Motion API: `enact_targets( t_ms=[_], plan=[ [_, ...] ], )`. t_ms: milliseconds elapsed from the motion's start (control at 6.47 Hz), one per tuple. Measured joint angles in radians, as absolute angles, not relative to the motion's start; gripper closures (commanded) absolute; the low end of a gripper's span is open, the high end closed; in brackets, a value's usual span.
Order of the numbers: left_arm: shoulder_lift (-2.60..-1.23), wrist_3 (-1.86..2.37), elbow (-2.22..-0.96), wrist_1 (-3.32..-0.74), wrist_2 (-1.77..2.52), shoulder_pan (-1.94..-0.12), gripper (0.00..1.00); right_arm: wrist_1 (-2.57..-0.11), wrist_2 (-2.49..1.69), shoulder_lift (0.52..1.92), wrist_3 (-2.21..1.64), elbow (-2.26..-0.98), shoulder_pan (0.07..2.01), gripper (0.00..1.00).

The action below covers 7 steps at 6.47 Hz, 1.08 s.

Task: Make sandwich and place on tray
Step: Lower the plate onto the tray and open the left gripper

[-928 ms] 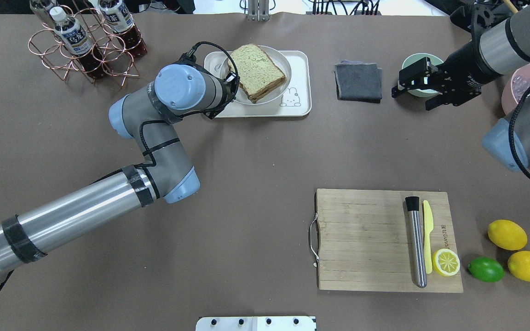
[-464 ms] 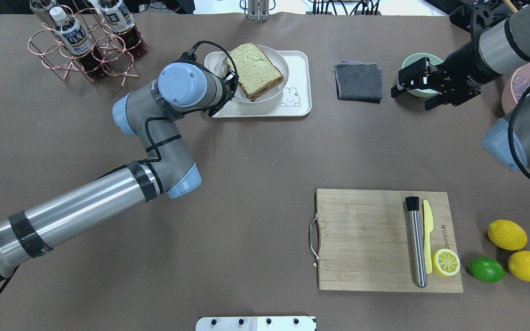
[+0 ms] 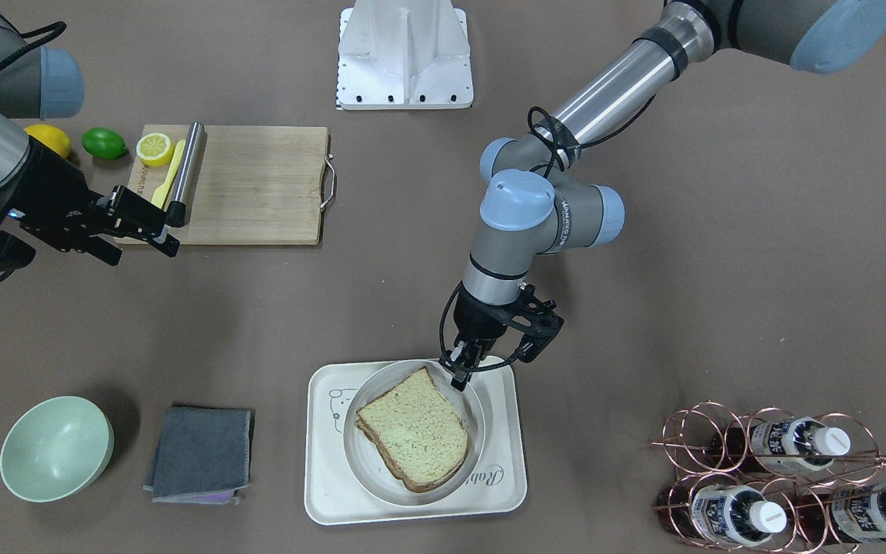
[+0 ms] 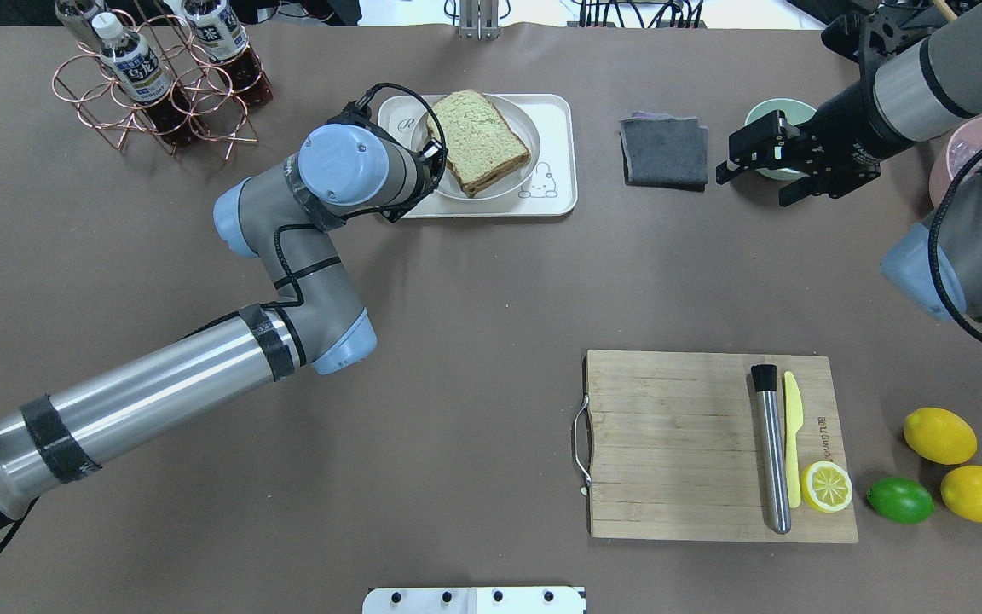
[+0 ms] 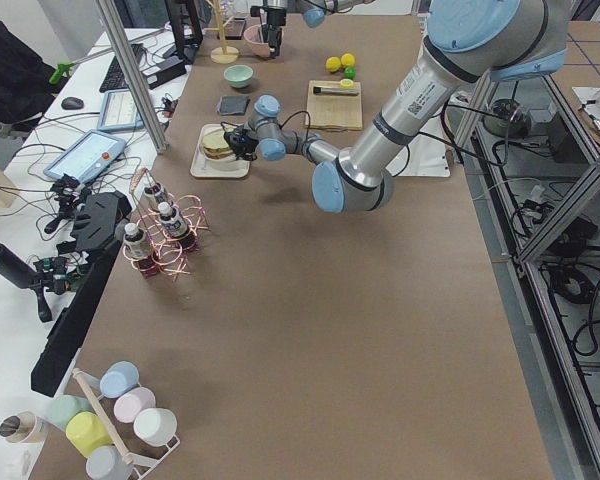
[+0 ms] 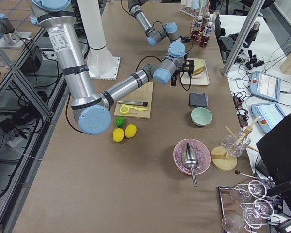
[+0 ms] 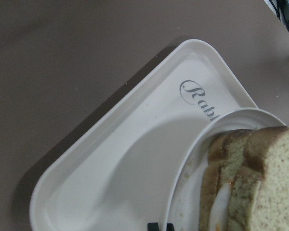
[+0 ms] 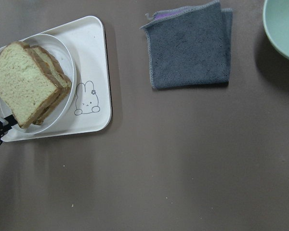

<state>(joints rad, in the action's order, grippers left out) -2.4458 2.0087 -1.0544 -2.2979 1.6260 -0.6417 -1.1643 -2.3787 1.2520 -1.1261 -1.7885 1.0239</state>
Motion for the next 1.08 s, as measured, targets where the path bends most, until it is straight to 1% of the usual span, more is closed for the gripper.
enact_targets(
  t_ms=[619,773,928,1082],
  plan=[
    [-2.444,1.950,-1.053,-2.298,1.635,-0.676,0.46,-1.164,-2.370,1.248,-1.126,-1.783,1.017,0.01],
    [-2.443,1.947,-1.059,-2.297,1.647,-0.690,0.34,-1.164,-2.372,1.250,-1.129,-1.786,1.017,0.01],
    [-2.441,1.945,-1.078,-2.296,1.660,-0.697,0.02,-1.164,-2.374,1.254,-1.133,-1.791,1.017,0.01],
    [-2.431,1.943,-1.119,-2.292,1.665,-0.699,0.02,-1.164,-2.378,1.260,-1.136,-1.797,1.019,0.01]
  ],
)
